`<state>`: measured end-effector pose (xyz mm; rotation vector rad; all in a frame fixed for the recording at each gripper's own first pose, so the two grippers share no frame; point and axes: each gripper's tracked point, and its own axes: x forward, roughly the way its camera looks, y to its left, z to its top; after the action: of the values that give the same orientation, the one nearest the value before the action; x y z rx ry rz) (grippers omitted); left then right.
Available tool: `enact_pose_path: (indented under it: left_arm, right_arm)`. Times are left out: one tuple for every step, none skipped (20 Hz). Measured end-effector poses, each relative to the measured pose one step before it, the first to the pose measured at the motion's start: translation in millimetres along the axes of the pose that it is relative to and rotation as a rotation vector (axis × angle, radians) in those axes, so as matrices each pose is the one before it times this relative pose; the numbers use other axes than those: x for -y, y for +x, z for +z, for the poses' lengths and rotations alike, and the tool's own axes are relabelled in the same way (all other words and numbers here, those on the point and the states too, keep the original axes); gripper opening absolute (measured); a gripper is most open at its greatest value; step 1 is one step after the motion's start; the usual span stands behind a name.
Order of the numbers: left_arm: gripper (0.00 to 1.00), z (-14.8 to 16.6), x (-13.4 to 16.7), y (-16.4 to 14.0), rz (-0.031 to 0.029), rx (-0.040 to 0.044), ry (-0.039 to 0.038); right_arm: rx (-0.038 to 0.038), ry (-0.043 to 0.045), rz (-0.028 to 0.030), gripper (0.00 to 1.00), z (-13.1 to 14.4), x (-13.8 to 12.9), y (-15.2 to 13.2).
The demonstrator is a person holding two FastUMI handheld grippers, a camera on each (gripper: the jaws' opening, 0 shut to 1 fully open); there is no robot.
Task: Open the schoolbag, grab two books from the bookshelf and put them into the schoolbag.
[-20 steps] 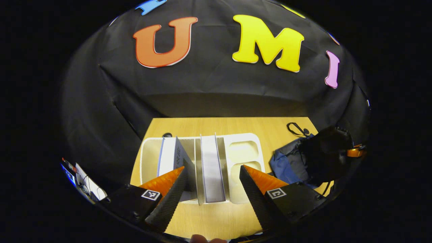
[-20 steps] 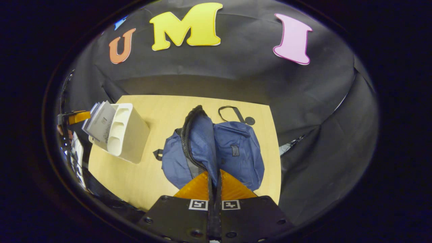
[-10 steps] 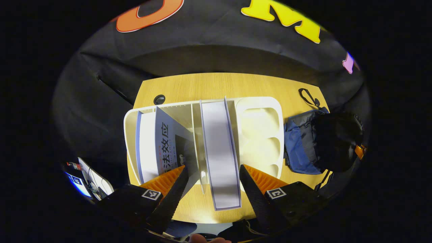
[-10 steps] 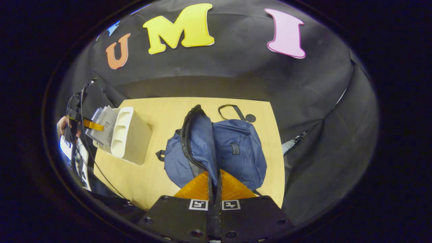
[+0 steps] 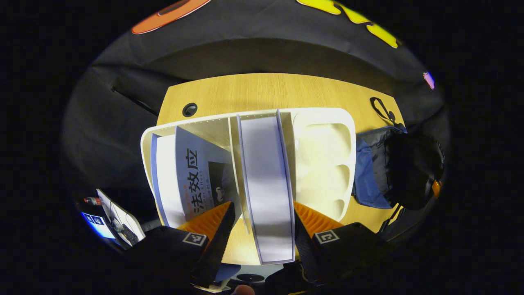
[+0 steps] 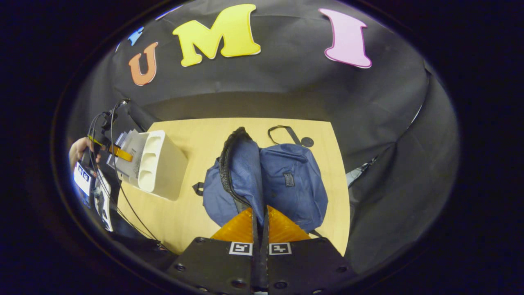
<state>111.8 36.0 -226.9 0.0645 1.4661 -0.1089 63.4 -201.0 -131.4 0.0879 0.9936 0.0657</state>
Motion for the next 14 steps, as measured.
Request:
enact_pose_path:
  left_arm:
    - [0.8, 0.75, 0.62, -0.09, 0.00282, 0.00086, 0.00265]
    - [0.72, 0.73, 1.31, -0.17, 0.00213, -0.00056, 0.00324]
    - [0.7, -1.32, -0.23, -0.13, 0.00364, -0.00253, 0.00124]
    - [0.66, -0.68, -0.41, -1.45, 0.00228, -0.00702, 0.00002]
    - [0.62, -0.72, -1.61, -1.06, 0.00197, -0.00653, -0.0043]
    - [0.53, -2.21, 0.87, -0.77, -0.00685, -0.01135, -0.01152]
    - [0.51, -2.8, 1.76, 1.19, -0.01154, -0.0059, -0.01922]
    - [0.46, -1.81, 1.82, -2.23, -0.01071, -0.00779, -0.0117]
    - [0.5, -2.22, -0.96, -4.33, -0.0055, -0.00196, 0.0035]
    - [0.43, -1.75, -2.14, -6.61, 0.00766, 0.00055, 0.00695]
    - [0.38, -2.23, -1.17, -9.11, 0.00698, 0.00822, 0.01037]
    - [0.41, -1.62, -0.06, -9.96, 0.00294, 0.00942, 0.01158]
    - [0.41, -2.26, -0.57, -10.79, -0.00513, 0.01464, 0.01052]
    - [0.4, -1.06, -0.38, -14.1, -0.00919, 0.0188, 0.00917]
  right_arm:
    - [-0.00011, 0.00107, 0.00064, 0.0, 0.19, -0.3, 0.26]
    - [0.00031, 0.00158, 0.00254, 0.0, -0.04, -0.65, 0.55]
    - [-0.00097, -0.00479, -0.00272, 0.0, -0.2, 0.27, 0.11]
    - [0.00243, -0.01013, -0.00545, 0.0, 0.42, 1.4, -0.32]
    - [0.0007, -0.00584, 0.00211, 0.0, 0.92, -0.63, -0.56]
    - [-0.00073, -0.00068, 0.00615, 0.0, 0.45, -1.22, 0.23]
    - [-0.00123, -0.0009, 0.00466, 0.0, -0.11, -1.11, 0.31]
    - [0.00037, 0.00032, 0.00298, 0.0, -0.51, -2.26, 0.28]
    - [0.00064, 0.00139, 0.00284, 0.0, -0.18, -2.35, 0.22]
    - [0.00116, -0.0002, 0.0012, 0.0, -1.34, -1.23, -1.39]
    - [0.00101, -0.00023, 0.00167, 0.0, 0.54, -0.45, -0.81]
    - [0.0, -0.00011, 0.00261, 0.0, -0.69, 0.39, 1.3]
    - [0.00041, -0.00069, 0.00256, 0.0, -0.03, -1.43, 0.6]
    - [0.00005, -0.00118, 0.00282, 0.0, -0.96, -1.15, -0.43]
